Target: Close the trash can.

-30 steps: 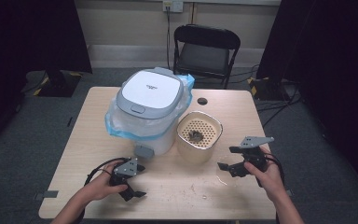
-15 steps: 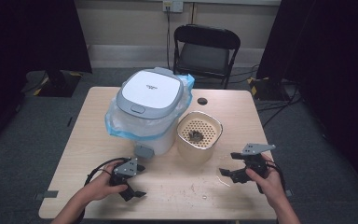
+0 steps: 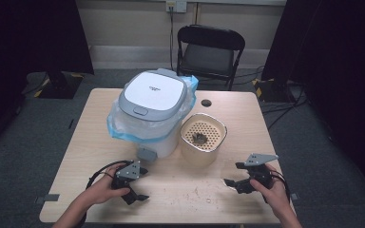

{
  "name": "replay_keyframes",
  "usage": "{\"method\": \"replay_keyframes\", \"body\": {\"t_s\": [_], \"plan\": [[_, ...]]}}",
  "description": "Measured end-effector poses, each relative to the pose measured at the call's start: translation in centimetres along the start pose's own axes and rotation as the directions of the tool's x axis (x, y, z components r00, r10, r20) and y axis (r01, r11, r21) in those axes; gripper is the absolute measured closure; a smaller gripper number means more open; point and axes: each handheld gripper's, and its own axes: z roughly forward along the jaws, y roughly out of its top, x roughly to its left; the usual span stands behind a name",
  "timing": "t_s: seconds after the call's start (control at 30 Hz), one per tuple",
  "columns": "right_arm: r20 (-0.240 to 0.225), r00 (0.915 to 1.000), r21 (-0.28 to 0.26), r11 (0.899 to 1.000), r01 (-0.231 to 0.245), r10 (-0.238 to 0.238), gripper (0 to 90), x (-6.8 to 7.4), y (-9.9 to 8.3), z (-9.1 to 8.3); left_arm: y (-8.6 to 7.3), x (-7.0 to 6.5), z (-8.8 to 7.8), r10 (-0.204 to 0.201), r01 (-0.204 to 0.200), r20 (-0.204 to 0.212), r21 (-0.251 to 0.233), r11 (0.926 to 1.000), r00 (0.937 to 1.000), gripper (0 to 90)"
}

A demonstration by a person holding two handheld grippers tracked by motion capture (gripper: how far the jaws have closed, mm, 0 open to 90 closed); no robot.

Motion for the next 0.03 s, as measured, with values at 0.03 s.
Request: {"method": "replay_keyframes", "body": {"t_s": [0.03], "plan": [[0.0,1.0,-0.001,1.0,0.002,-0.002,14.7,0.04,-0.09,0.07,0.0,0.0,-0.01,0.0,0.0,0.0,0.001,1.0,1.0,5.5]]}}
